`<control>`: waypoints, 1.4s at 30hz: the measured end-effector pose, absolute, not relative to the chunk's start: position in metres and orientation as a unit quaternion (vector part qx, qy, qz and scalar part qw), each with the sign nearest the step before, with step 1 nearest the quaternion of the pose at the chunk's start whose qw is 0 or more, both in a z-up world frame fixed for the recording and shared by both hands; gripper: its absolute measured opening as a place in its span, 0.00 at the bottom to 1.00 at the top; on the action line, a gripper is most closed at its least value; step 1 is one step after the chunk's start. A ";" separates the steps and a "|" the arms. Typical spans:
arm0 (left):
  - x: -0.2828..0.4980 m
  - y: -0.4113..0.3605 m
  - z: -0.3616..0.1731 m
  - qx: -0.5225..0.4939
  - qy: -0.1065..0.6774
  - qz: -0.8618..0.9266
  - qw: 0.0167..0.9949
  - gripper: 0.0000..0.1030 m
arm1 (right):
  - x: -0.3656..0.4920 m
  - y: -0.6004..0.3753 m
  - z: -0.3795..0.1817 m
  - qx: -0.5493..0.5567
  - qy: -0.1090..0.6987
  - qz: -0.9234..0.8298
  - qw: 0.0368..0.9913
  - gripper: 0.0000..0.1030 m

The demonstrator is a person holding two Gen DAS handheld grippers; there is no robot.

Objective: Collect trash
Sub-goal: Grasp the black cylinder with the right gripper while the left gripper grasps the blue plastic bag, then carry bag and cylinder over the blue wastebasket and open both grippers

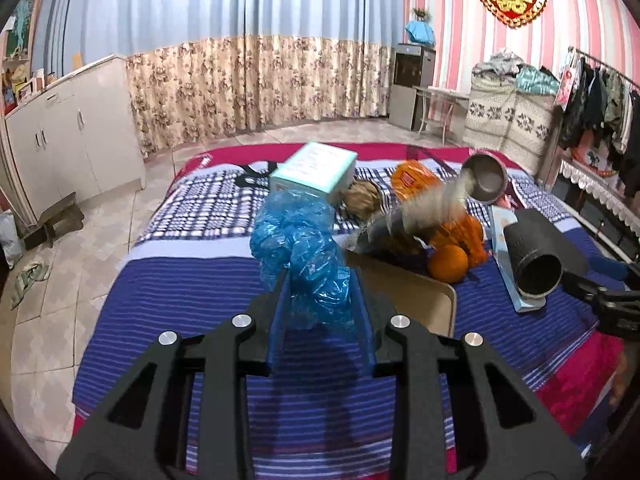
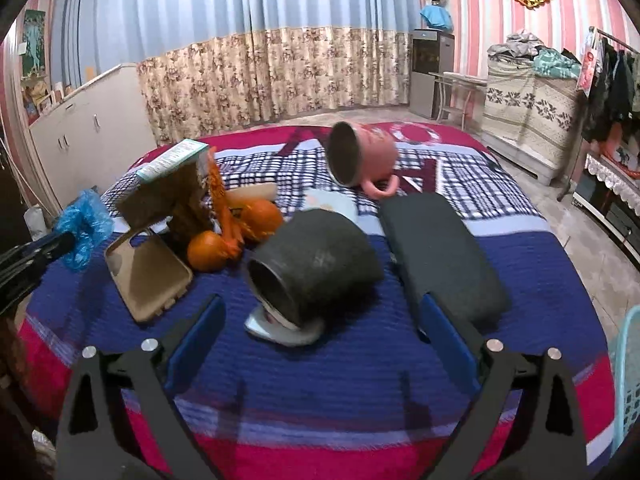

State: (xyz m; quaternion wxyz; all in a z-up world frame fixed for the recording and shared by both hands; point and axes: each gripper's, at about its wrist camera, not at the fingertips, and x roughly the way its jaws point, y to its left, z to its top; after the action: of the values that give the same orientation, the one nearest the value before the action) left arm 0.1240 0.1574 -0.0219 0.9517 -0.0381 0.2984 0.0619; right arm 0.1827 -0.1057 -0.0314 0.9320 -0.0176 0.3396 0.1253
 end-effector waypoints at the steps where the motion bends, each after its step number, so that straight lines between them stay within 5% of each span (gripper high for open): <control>1: 0.124 0.161 -0.021 -0.041 0.297 0.062 0.952 0.28 | 0.187 -0.101 -0.032 -0.019 0.340 0.123 0.932 0.93; 10: 0.125 0.187 -0.033 -0.064 0.309 0.078 0.946 0.28 | 0.222 -0.080 -0.056 -0.027 0.376 0.087 0.922 0.91; 14: 0.126 0.188 -0.035 -0.061 0.310 0.078 0.946 0.28 | 0.220 -0.078 -0.054 -0.030 0.370 0.091 0.924 0.75; 20: 0.130 0.174 -0.031 -0.052 0.313 0.067 0.946 0.27 | 0.206 -0.094 -0.039 -0.014 0.349 0.100 0.932 0.65; 42: 0.136 -0.015 0.037 0.005 0.253 -0.085 0.964 0.25 | 0.087 -0.322 0.036 0.059 0.236 -0.073 0.967 0.64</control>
State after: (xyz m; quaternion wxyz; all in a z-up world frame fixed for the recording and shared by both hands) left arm 0.1364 -0.0145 0.0368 0.9637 0.0045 0.2532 -0.0846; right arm 0.0868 -0.3219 0.0362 0.9671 0.0595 0.2361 -0.0731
